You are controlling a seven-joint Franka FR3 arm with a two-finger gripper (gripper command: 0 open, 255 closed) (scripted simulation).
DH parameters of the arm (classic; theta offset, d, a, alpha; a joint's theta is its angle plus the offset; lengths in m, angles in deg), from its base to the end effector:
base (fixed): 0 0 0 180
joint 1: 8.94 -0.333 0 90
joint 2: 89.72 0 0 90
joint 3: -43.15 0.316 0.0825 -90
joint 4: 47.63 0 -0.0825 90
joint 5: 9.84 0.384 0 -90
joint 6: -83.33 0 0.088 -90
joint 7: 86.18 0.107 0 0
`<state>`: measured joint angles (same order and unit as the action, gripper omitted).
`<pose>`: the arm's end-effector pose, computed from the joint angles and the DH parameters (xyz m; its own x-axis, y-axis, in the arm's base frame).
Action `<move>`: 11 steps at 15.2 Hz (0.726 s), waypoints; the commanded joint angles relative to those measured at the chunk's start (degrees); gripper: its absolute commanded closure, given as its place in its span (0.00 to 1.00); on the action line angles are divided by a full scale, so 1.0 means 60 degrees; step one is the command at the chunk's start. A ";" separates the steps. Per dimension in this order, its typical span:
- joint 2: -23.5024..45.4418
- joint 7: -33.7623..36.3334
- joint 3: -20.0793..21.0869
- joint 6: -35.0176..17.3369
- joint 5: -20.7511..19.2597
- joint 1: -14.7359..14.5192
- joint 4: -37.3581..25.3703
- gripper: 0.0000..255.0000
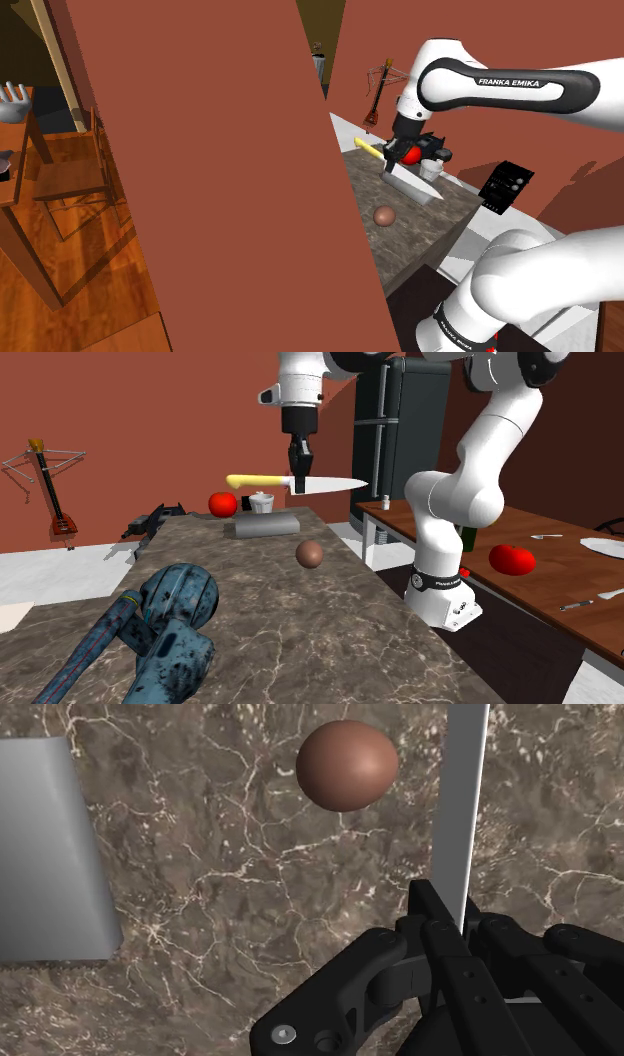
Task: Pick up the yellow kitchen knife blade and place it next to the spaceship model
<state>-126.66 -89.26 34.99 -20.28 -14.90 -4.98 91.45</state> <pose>0.3501 -0.0893 0.5276 0.9937 -0.1102 0.0215 -0.1103 -0.9939 0.0020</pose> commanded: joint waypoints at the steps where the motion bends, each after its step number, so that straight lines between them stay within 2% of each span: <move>1: -0.0172 0.0499 0.0419 0.0059 0.0232 -0.0188 0.0139 1.00; 11: 0.0081 0.2835 0.2429 -0.0002 0.1424 -0.1174 -0.0049 1.00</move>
<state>-126.66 -73.72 48.36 -20.27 -7.04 -11.46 91.65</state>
